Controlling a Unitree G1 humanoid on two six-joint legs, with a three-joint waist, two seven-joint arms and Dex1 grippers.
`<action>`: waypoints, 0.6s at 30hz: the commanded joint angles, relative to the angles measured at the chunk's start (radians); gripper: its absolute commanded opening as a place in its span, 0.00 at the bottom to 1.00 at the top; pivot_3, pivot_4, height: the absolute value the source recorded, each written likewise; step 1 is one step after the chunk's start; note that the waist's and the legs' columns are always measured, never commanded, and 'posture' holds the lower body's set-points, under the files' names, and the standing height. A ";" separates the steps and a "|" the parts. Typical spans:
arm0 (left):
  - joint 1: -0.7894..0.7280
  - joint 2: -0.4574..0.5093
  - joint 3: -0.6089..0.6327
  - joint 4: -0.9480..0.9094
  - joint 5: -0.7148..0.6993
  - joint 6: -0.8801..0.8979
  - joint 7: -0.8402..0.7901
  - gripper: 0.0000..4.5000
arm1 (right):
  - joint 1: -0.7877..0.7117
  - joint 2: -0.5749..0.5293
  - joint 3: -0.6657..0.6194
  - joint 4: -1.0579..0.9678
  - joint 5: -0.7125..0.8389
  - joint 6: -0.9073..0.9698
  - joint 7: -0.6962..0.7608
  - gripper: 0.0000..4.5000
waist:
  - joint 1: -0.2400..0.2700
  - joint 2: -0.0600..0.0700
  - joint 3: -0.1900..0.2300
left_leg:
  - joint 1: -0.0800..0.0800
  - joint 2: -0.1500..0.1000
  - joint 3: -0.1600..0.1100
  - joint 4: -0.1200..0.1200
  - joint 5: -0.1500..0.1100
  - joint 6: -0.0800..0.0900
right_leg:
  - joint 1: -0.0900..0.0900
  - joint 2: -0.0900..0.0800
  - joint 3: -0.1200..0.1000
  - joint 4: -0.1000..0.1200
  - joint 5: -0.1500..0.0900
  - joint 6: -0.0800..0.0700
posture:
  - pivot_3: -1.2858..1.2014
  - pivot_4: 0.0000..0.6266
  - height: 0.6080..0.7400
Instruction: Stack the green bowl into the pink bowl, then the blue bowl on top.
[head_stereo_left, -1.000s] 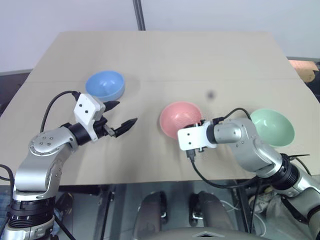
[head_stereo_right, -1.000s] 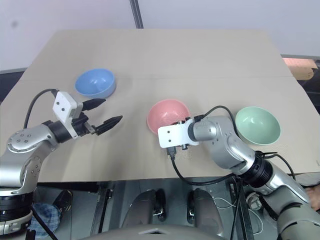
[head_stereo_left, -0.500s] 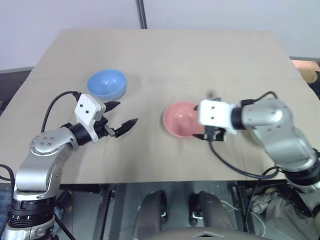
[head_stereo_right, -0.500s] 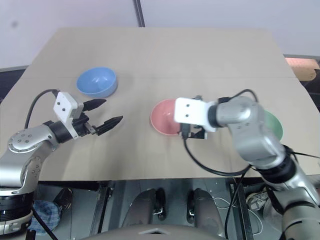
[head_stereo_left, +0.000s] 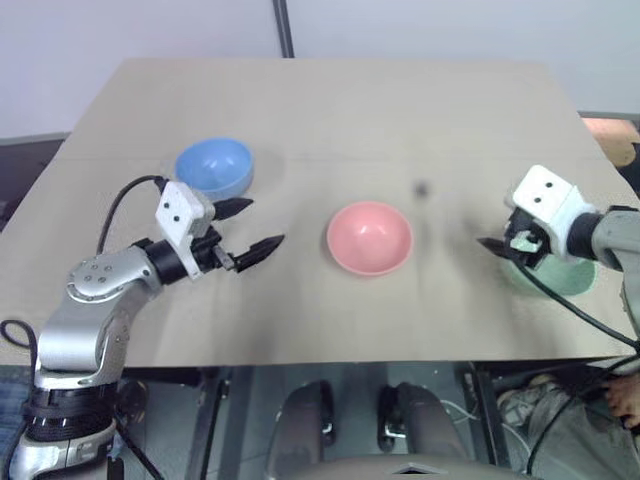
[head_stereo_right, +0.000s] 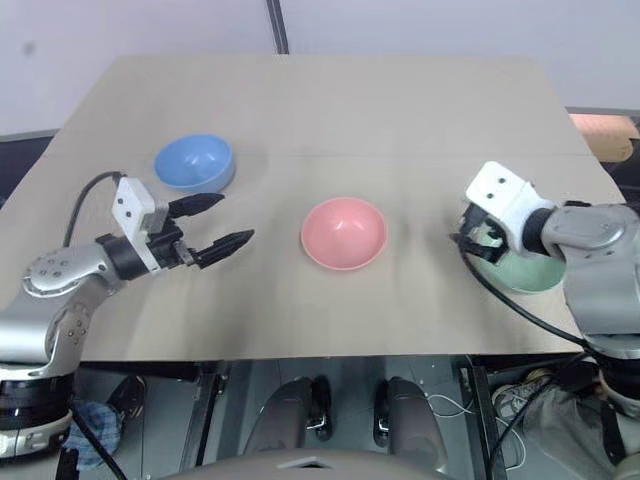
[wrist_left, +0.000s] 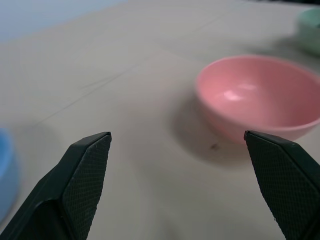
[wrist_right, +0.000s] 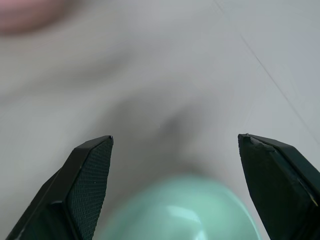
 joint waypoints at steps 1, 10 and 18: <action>-0.052 0.010 -0.011 0.022 -0.053 -0.009 -0.080 1.00 | 0.045 -0.040 -0.060 -0.068 0.020 0.074 -0.043 0.96 | 0.000 0.000 0.000 | 0.000 0.000 0.000 0.000 0.000 0.000 | 0.000 0.000 0.000 0.000 0.000 0.000 | 0.52 0.24 0.99; -0.145 0.046 -0.129 0.124 -0.029 -0.029 -0.282 1.00 | 0.133 -0.062 -0.108 -0.178 0.092 0.267 -0.128 0.96 | -0.001 0.000 0.000 | 0.000 0.000 0.000 0.000 0.000 0.000 | 0.000 0.001 0.000 0.000 -0.001 0.001 | 0.52 0.24 0.99; -0.183 0.027 -0.158 0.178 -0.006 -0.065 -0.312 1.00 | 0.010 -0.044 -0.195 -0.155 0.131 0.339 -0.230 0.96 | -0.004 0.000 0.000 | 0.000 0.000 0.000 0.001 0.000 0.000 | 0.000 0.001 0.001 0.001 -0.001 0.002 | 0.52 0.24 0.99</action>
